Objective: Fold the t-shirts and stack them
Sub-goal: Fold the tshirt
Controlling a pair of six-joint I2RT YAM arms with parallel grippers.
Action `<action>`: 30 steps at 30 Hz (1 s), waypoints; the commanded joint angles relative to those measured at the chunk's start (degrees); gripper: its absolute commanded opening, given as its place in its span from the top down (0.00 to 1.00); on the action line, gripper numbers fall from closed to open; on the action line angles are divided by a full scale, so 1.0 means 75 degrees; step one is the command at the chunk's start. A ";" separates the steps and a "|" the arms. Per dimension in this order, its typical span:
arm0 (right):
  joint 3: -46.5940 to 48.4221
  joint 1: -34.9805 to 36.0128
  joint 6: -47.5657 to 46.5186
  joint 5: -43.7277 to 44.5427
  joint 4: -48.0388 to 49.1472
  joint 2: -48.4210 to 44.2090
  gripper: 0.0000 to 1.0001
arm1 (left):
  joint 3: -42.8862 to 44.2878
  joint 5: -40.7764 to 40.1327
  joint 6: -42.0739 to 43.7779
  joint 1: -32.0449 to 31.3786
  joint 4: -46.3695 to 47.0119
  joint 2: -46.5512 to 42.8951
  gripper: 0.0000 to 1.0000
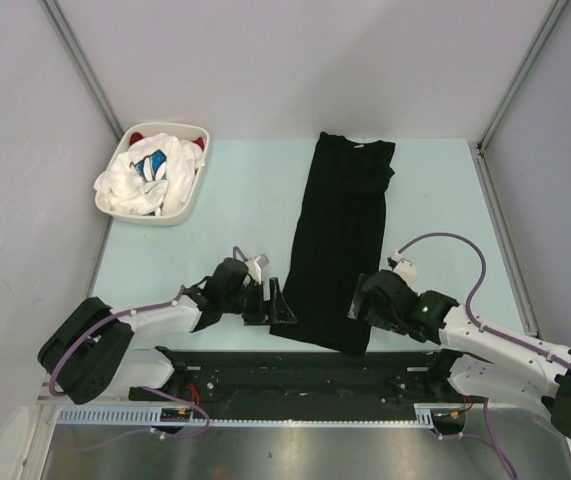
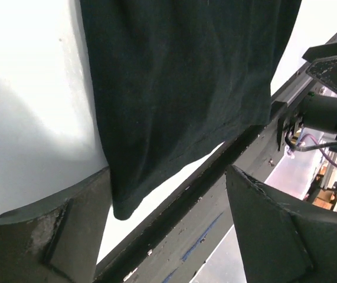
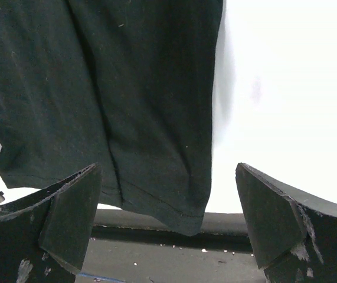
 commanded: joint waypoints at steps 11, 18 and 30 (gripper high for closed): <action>-0.0404 0.0262 0.0588 0.0239 -0.0261 -0.0529 0.01 | -0.1052 -0.0139 -0.0396 -0.0290 0.1071 0.0881 1.00; -0.0906 0.0438 0.1138 0.0064 -0.0285 -0.0985 0.08 | -0.1345 -0.0302 -0.0725 -0.0301 0.1471 0.0718 1.00; -0.1717 0.0754 0.1912 -0.0663 0.0571 -0.1326 0.31 | -0.1427 -0.0385 -0.0783 -0.0302 0.1201 0.0167 1.00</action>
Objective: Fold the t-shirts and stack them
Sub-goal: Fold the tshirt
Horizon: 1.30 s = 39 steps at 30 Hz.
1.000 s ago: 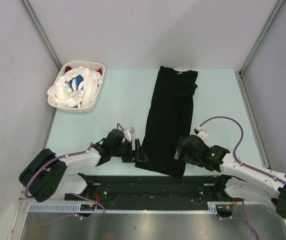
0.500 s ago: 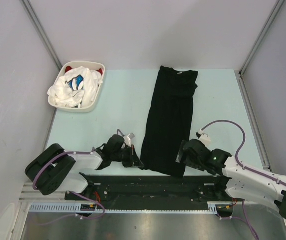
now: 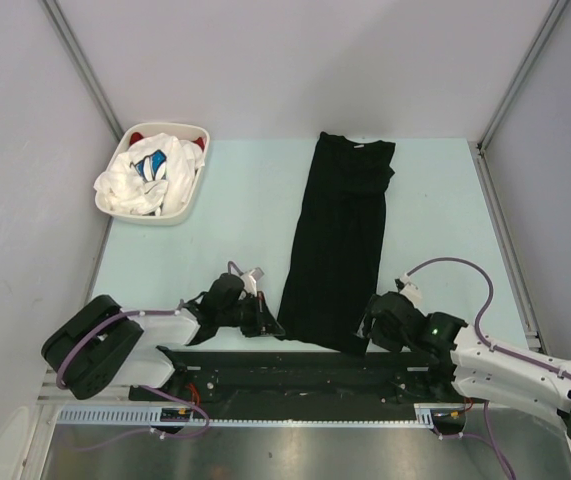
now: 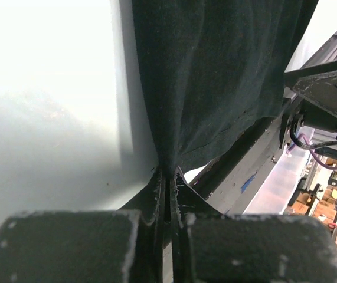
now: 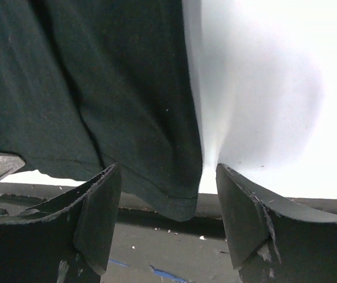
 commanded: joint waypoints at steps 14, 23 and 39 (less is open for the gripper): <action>-0.0263 0.0877 0.1097 0.0124 0.0101 0.0044 0.60 | -0.0303 -0.0347 0.0036 -0.0054 -0.0752 -0.0601 1.00; -0.0275 0.0889 0.1097 0.0604 0.0335 0.0559 0.82 | -0.0373 -0.0194 0.0000 -0.0054 -0.0904 -0.1397 1.00; 0.0381 0.1216 0.0979 0.1261 -0.0975 -0.0072 1.00 | -0.0760 -0.0884 -0.0550 -0.0721 -0.1397 -0.2792 1.00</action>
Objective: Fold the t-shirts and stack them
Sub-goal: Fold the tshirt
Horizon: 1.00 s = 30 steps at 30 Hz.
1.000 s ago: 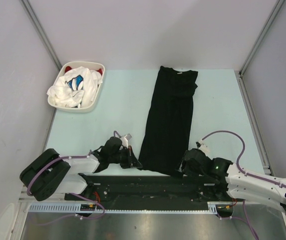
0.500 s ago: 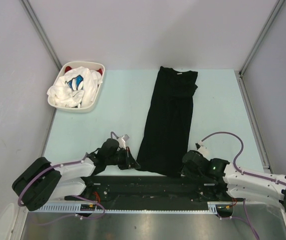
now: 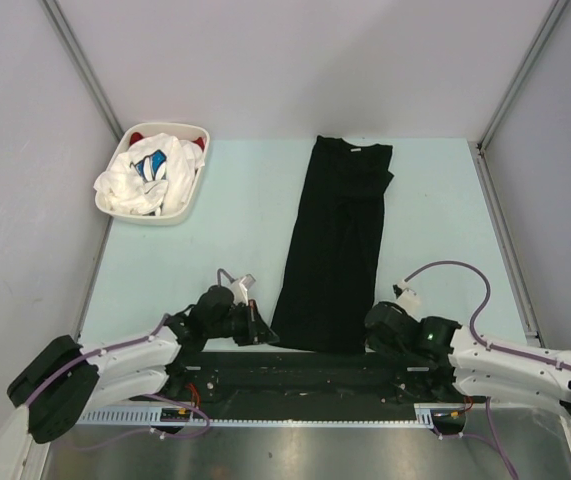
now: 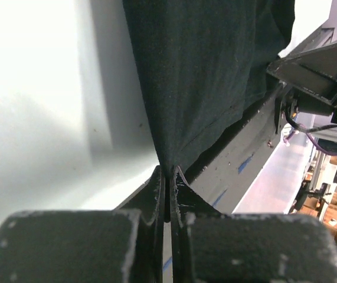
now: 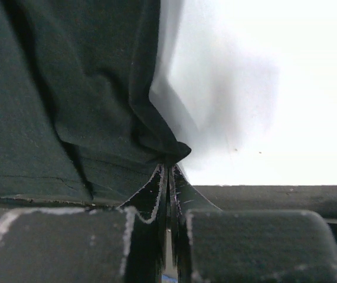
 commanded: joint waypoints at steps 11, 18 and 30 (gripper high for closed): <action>0.0875 0.1483 0.0959 0.1574 -0.2458 -0.1202 1.00 | -0.0149 -0.1611 -0.1255 -0.1687 -0.0889 -0.1718 1.00; 0.1965 0.1390 -0.0142 0.2547 -0.2248 -0.0700 1.00 | 0.1430 -0.2021 -0.0553 -0.1711 -0.1615 -0.1217 1.00; 0.2142 -0.1186 -0.3505 0.1298 0.0387 -0.0815 1.00 | 0.3156 -0.1448 0.0806 -0.0400 -0.1476 0.0260 1.00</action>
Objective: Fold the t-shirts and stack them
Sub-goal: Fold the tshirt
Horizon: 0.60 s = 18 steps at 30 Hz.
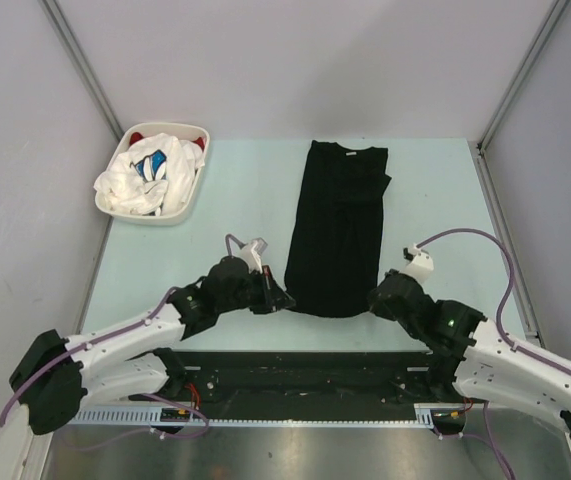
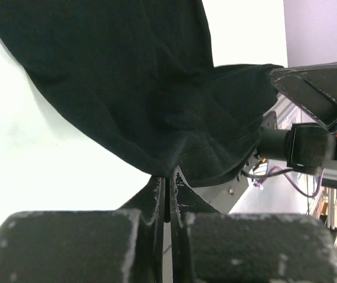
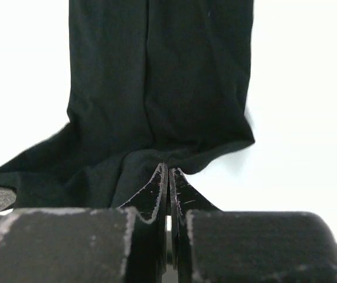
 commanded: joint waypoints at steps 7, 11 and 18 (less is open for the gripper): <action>0.0507 -0.3116 -0.2381 -0.2175 0.2166 0.0317 1.00 | 0.1721 0.1122 0.1186 0.1336 0.0688 0.1598 1.00; 0.0707 -0.4006 -0.2685 -0.2727 0.2646 0.0891 1.00 | 0.2856 0.1673 0.1350 0.1700 0.0806 0.2489 1.00; 0.0883 -0.5061 -0.2803 -0.3570 0.3536 0.1735 1.00 | 0.4090 0.2073 0.1480 0.2040 0.0794 0.3873 1.00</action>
